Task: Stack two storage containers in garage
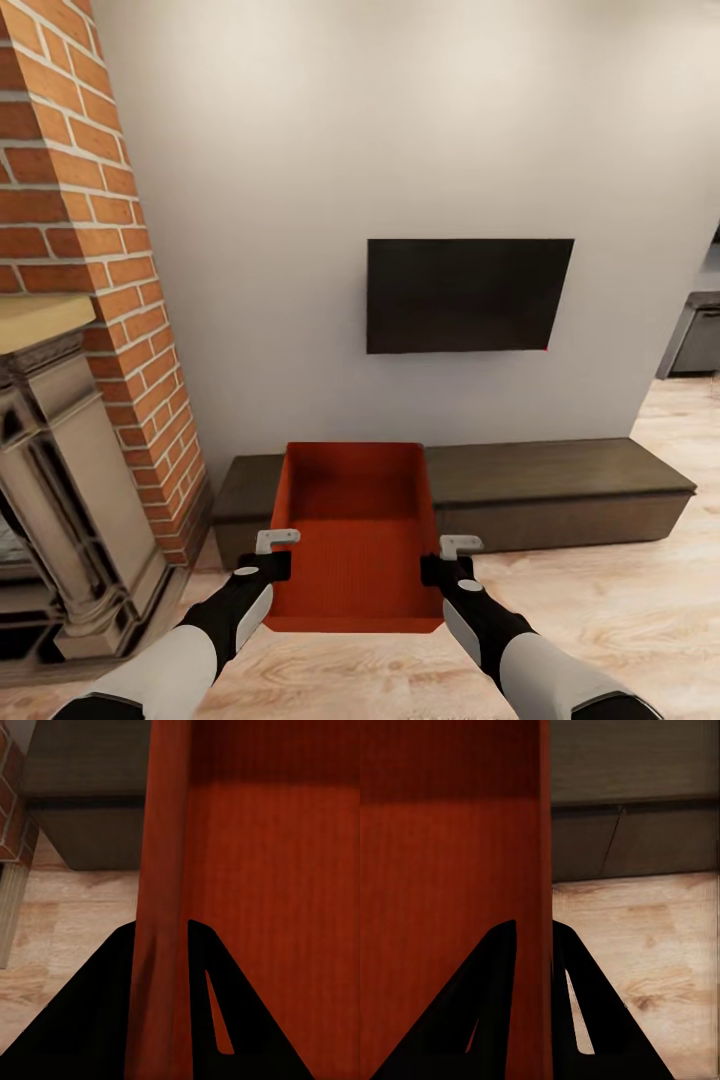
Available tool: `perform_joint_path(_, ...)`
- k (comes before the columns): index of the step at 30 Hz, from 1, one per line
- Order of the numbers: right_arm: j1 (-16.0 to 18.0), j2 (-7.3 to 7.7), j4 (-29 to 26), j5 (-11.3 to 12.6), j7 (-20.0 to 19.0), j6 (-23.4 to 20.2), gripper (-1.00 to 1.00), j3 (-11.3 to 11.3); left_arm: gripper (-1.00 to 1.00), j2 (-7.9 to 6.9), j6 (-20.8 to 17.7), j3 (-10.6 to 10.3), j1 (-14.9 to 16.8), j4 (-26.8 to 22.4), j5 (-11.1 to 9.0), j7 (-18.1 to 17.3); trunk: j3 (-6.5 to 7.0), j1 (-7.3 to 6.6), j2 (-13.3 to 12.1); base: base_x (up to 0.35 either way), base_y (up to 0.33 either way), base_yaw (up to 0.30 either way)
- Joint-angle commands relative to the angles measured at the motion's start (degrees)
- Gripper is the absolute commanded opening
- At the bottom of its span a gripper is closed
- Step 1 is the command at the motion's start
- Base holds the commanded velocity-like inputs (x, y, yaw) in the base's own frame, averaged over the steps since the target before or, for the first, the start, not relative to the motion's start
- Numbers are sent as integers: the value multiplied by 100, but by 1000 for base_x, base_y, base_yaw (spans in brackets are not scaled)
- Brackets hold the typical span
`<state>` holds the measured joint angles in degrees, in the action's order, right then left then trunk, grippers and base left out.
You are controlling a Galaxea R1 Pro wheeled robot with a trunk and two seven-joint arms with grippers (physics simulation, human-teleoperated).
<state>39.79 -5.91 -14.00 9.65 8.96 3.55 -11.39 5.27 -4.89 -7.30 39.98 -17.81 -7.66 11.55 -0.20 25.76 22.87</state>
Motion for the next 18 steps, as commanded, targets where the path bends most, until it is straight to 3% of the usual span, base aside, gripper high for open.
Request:
perform_joint_path(1, 2, 18, 64, 81, 255, 33, -100, 111, -100, -8, -39, 414, 1, -100, -43, 40, -3, 2, 5, 0, 0, -244)
perform_joint_path(18, 2, 19, 64, 81, 255, 36, -100, 111, -100, -8, -39, 414, 1, -100, -43, 41, -3, 2, 5, 0, 0, -244)
